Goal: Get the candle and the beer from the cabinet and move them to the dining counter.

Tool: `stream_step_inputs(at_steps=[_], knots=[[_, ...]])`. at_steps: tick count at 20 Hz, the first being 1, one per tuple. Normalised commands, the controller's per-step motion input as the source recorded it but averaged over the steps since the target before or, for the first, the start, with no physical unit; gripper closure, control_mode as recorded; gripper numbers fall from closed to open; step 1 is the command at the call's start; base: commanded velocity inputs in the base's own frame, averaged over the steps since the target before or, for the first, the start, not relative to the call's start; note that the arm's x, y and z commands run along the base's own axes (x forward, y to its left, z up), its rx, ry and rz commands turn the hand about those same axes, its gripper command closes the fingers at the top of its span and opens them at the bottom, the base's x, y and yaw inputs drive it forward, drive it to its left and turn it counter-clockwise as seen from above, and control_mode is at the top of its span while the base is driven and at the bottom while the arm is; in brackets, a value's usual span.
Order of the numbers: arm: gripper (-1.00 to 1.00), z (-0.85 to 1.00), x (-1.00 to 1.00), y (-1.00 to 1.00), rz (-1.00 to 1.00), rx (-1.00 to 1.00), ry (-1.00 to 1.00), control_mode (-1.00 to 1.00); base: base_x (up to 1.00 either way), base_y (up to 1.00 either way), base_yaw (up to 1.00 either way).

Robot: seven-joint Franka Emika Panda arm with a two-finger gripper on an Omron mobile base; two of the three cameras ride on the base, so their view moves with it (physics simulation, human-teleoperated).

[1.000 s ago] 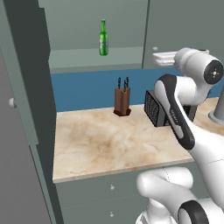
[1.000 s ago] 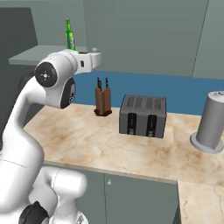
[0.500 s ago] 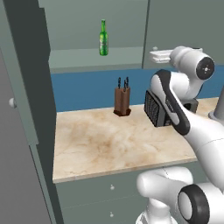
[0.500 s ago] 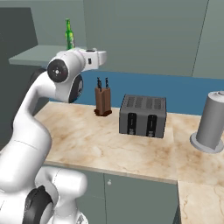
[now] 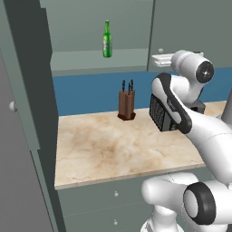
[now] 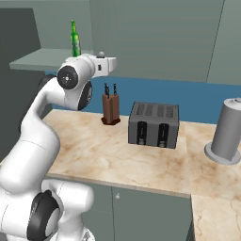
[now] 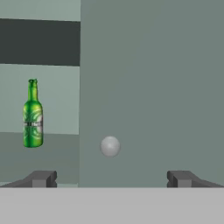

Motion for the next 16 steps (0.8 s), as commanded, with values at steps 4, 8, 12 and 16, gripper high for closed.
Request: stream_step_inputs(at_steps=[4,8,12,16], knots=[[-1.0,0.0,0.29,0.0,0.0,0.0,0.0,-1.0,0.0,0.0,0.0],[-1.0,0.0,0.31,0.0,0.0,0.0,0.0,-1.0,0.0,0.0,0.0],[-1.0,0.0,0.27,0.0,0.0,0.0,0.0,-1.0,0.0,0.0,0.0],[-1.0,0.0,0.29,0.0,0.0,0.0,0.0,-1.0,0.0,0.0,0.0]])
